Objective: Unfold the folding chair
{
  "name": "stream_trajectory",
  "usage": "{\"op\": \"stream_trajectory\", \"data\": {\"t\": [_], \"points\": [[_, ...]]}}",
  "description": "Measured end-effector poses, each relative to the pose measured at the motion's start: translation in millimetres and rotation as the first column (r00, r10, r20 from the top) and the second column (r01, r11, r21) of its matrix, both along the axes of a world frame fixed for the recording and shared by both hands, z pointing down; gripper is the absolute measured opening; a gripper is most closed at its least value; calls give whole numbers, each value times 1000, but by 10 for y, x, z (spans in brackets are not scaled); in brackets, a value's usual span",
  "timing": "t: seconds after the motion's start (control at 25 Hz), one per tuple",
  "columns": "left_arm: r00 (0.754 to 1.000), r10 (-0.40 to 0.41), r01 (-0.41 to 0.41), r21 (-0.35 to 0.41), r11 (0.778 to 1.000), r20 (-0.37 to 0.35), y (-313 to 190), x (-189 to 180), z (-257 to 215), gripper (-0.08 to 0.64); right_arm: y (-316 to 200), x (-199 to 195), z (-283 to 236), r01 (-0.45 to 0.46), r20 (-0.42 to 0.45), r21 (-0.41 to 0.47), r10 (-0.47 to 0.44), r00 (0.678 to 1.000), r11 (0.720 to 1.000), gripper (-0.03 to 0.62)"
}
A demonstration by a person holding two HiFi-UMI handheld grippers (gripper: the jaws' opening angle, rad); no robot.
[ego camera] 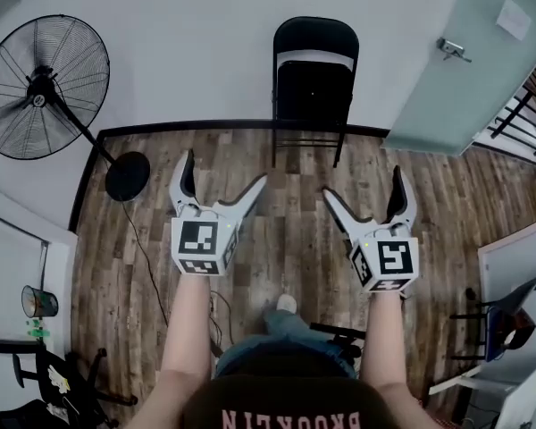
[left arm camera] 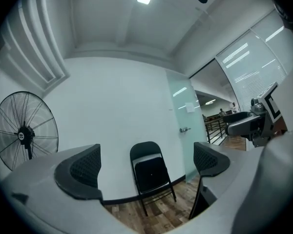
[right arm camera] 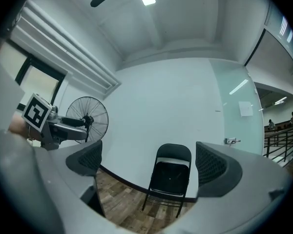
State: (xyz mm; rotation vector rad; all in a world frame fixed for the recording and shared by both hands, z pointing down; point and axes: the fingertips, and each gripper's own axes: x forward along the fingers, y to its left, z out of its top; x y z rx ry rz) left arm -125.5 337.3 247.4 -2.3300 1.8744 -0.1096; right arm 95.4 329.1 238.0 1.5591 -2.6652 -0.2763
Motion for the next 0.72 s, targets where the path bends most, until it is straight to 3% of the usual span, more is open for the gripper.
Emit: {"op": "stream_trajectory", "data": {"t": [0.36, 0.72], "points": [[1000, -4, 4, -1, 1000, -11, -864, 283, -43, 569, -854, 265, 92, 13, -33, -41, -15, 999, 999, 572], [999, -22, 22, -22, 1000, -24, -1269, 94, 144, 569, -1279, 230, 303, -16, -11, -70, 16, 1000, 997, 571]]}}
